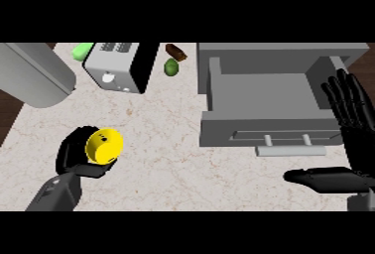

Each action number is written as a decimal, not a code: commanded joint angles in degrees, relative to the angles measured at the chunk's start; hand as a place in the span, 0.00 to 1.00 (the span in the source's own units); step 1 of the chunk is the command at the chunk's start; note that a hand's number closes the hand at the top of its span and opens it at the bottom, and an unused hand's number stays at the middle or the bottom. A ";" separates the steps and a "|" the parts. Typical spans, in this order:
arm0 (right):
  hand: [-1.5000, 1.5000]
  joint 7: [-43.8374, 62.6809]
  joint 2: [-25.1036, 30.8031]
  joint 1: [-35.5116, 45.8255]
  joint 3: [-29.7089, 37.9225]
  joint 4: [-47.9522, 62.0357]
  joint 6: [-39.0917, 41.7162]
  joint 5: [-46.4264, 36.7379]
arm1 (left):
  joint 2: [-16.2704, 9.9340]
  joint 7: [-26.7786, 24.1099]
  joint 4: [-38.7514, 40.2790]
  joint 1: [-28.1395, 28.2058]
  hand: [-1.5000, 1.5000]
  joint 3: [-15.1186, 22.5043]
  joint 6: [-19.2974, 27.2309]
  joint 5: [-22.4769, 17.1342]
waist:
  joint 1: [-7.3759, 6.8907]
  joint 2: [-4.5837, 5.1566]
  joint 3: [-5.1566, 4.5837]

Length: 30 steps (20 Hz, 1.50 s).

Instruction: Pick up the cup, place it into the drawer and close the drawer

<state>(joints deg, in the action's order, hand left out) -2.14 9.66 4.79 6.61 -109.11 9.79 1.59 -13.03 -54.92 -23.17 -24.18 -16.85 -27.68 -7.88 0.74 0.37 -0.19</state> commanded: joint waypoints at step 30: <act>0.00 -0.64 1.03 -3.10 3.30 -1.19 2.03 1.54 | 12.97 37.45 -41.50 -24.08 1.00 17.42 31.52 -0.88 | -0.46 -0.62 0.22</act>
<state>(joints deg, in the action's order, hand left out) -2.24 10.27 3.07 9.32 -109.69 10.94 2.62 -0.85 -25.03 -60.32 -44.82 -2.98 -1.03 -9.36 0.26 -0.19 0.04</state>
